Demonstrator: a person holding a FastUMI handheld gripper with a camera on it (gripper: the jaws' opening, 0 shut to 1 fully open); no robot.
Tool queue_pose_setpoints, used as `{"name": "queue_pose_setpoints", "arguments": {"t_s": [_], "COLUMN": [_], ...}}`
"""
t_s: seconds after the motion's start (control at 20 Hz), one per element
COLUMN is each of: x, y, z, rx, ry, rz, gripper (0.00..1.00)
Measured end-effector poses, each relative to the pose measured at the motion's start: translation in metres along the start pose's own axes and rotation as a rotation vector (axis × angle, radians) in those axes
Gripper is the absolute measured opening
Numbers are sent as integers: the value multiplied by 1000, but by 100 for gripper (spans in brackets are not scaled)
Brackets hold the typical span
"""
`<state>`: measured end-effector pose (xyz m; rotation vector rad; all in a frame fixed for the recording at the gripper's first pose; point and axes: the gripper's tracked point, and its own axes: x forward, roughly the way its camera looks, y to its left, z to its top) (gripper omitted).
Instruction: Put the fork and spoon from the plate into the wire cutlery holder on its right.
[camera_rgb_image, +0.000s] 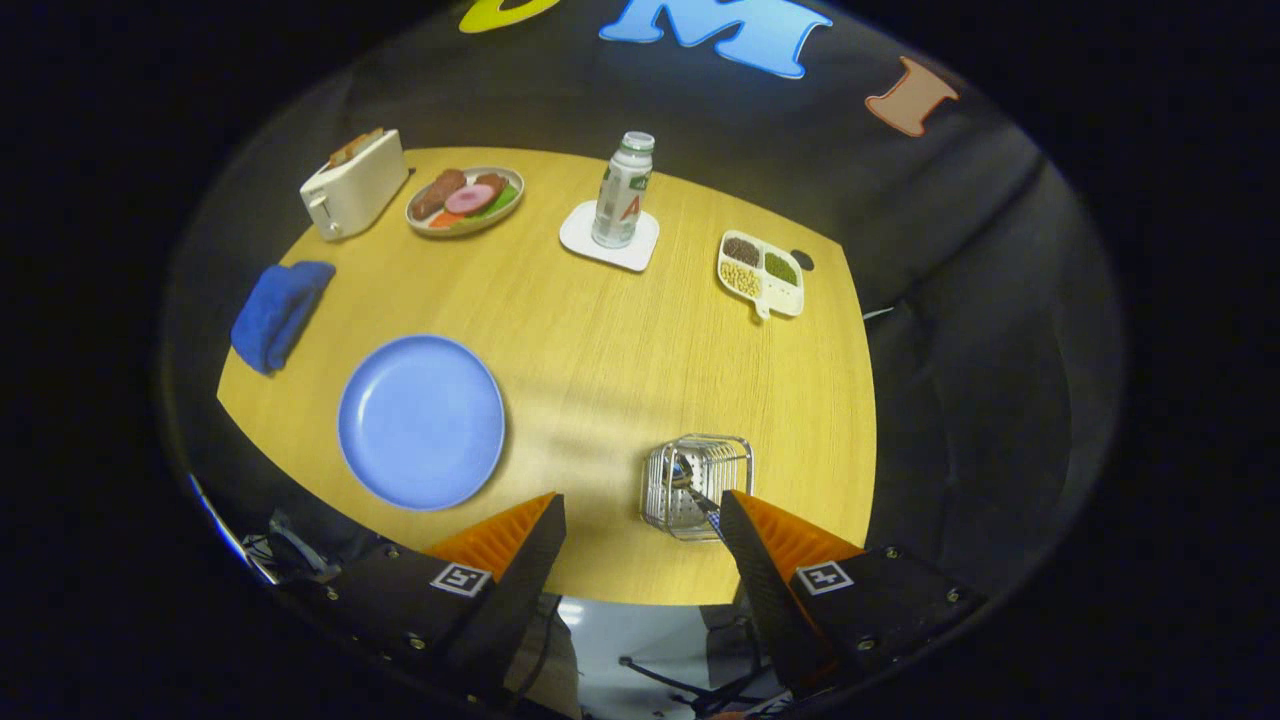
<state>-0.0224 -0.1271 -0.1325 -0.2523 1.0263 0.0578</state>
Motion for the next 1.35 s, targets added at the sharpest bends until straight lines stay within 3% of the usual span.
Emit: {"name": "queue_pose_setpoints", "arguments": {"t_s": [0.45, 0.65, 0.95, 1.15, 1.35], "x": [-49, -75, -100, -110, -106], "y": [31, 52, 84, 99, 124], "z": [78, 106, 127, 122, 121], "rx": [67, 146, 181, 191, 199], "ry": [-493, -724, -872, -873, -877], "rz": [-78, -75, -21, -10, 64], "gripper": [95, 95, 95, 95, 95]}}
